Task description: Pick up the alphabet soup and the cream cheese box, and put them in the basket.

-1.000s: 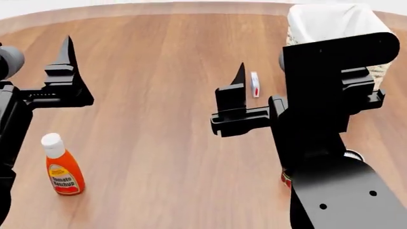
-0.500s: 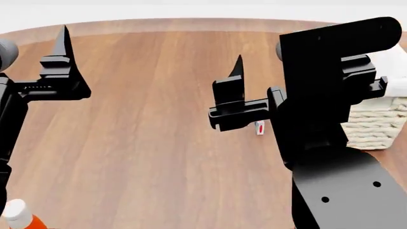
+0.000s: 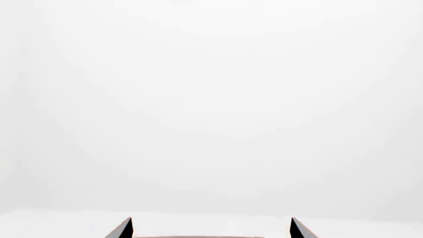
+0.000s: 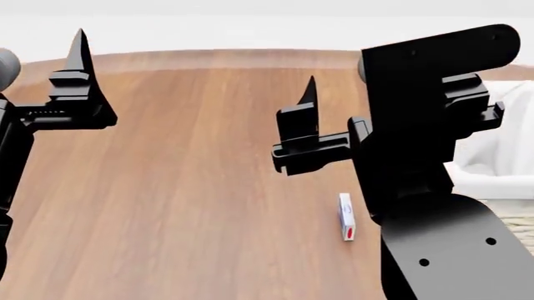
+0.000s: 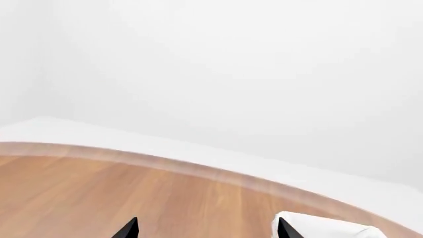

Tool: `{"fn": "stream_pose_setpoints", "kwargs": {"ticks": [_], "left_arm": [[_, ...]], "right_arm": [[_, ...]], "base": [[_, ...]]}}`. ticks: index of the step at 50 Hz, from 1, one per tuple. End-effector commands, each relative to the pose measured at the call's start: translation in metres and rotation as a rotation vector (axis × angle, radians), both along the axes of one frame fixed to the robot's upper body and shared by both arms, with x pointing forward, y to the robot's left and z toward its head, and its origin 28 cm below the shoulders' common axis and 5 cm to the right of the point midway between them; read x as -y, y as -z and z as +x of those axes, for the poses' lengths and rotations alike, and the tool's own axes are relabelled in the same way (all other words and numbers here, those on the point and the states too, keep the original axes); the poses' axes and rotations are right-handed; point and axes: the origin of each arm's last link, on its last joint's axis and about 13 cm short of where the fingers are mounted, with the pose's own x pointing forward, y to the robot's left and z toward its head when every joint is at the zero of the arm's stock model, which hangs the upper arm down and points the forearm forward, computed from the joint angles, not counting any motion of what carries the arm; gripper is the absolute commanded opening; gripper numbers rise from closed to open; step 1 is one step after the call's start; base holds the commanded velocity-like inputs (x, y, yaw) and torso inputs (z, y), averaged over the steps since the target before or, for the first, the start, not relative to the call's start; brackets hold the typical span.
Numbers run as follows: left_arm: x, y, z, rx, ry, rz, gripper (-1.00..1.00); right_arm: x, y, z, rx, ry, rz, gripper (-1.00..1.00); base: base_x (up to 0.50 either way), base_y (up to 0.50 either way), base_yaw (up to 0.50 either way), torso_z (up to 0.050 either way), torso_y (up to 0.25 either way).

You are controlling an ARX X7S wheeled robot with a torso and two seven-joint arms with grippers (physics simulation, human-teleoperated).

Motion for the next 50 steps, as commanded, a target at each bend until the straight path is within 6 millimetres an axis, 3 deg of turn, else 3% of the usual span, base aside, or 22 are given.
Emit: {"fn": "stream_pose_setpoints", "kwargs": {"ticks": [1,17,30,39,50], "left_arm": [[0.0,0.0,0.0,0.004,0.0,0.001,1.0],[-0.001,0.0,-0.001,0.008,0.0,0.0,1.0],[-0.001,0.001,0.0,0.006,-0.003,0.0,1.0],[-0.004,0.001,0.001,0.005,-0.012,0.001,1.0],[-0.006,0.001,0.004,0.002,-0.019,-0.001,1.0]], "right_arm": [[-0.001,0.001,0.0,-0.006,-0.004,-0.004,1.0],[-0.001,0.002,0.001,-0.008,-0.001,-0.005,1.0],[0.001,0.002,0.005,-0.06,0.044,0.045,1.0],[0.01,0.001,0.001,-0.192,0.081,0.058,1.0],[0.021,-0.013,-0.032,-0.351,0.119,0.069,1.0]], "base": [[0.5,0.0,0.0,0.0,0.0],[0.5,0.0,0.0,0.0,0.001],[0.0,0.0,0.0,0.0,0.001],[0.0,0.0,0.0,0.0,0.0],[0.0,0.0,0.0,0.0,0.0]]}}
